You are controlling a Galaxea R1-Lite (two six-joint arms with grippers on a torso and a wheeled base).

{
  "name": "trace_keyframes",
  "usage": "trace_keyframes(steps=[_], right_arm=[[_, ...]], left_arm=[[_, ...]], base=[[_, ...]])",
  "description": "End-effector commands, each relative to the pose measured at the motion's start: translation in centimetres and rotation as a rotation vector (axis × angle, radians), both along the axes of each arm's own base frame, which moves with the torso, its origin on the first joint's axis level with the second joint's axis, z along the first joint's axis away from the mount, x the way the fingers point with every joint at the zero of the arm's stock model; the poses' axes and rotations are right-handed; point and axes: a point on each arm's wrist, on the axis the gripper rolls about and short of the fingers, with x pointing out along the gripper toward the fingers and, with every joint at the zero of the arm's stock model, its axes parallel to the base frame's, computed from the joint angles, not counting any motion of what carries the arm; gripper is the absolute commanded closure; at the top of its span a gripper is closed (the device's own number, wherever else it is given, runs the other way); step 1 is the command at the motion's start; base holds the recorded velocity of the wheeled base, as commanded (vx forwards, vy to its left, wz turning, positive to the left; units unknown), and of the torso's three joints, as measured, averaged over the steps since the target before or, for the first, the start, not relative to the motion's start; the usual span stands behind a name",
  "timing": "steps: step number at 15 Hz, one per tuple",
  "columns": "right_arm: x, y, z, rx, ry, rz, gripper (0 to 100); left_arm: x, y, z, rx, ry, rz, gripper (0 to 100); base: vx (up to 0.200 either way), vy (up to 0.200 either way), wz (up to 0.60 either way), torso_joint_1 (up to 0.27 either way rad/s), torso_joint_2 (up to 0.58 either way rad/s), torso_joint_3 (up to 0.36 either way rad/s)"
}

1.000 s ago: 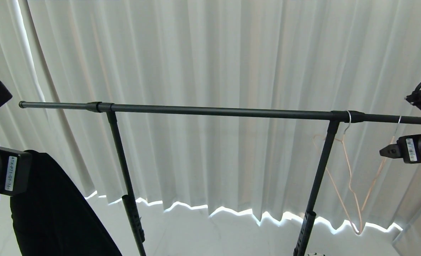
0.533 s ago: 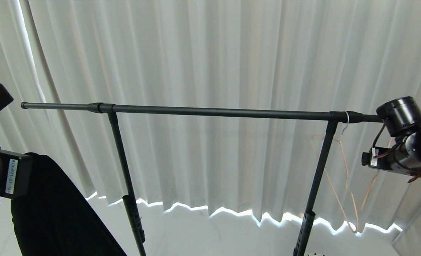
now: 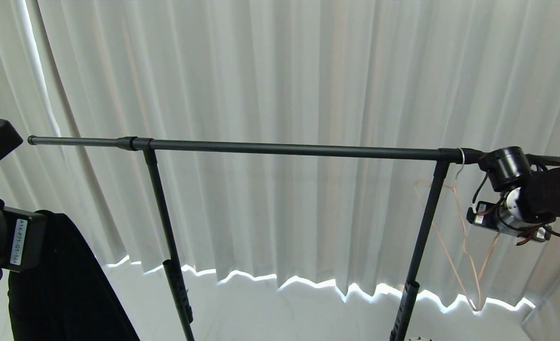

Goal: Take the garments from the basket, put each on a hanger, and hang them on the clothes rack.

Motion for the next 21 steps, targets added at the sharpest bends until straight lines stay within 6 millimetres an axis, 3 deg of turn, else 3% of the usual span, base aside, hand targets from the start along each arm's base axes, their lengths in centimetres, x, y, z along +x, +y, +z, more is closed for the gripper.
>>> trace_keyframes(steps=[1,2,3,12,17,21], right_arm=[[0.3,-0.3,-0.5,-0.002,0.015,-0.011,0],[0.2,-0.3,-0.5,0.0,0.011,-0.012,0],[0.3,-0.3,-0.5,0.0,0.01,-0.012,100],[-1.1,-0.5,1.7,0.006,-0.033,0.001,100],[-4.5,-0.9,4.8,0.031,-0.056,0.099,100],[-7.9,-3.7,6.3,-0.064,-0.005,0.283,100]], left_arm=[[0.0,0.0,0.0,0.0,0.0,0.001,100],[0.0,0.0,0.0,0.0,0.0,0.001,100],[0.0,0.0,0.0,0.0,0.0,0.001,100],[-0.1,0.0,0.2,-0.002,-0.013,0.002,100],[0.1,0.0,0.0,-0.001,-0.029,-0.001,100],[-0.1,0.0,-0.5,0.0,-0.015,-0.002,100]], base=[[0.0,0.0,0.0,0.0,0.0,0.0],[0.0,0.0,0.0,0.0,0.0,0.0],[0.0,0.0,0.0,0.0,0.0,0.0],[0.0,0.0,0.0,0.0,0.0,0.0],[0.0,0.0,0.0,0.0,0.0,0.0],[0.0,0.0,0.0,0.0,0.0,0.0]])
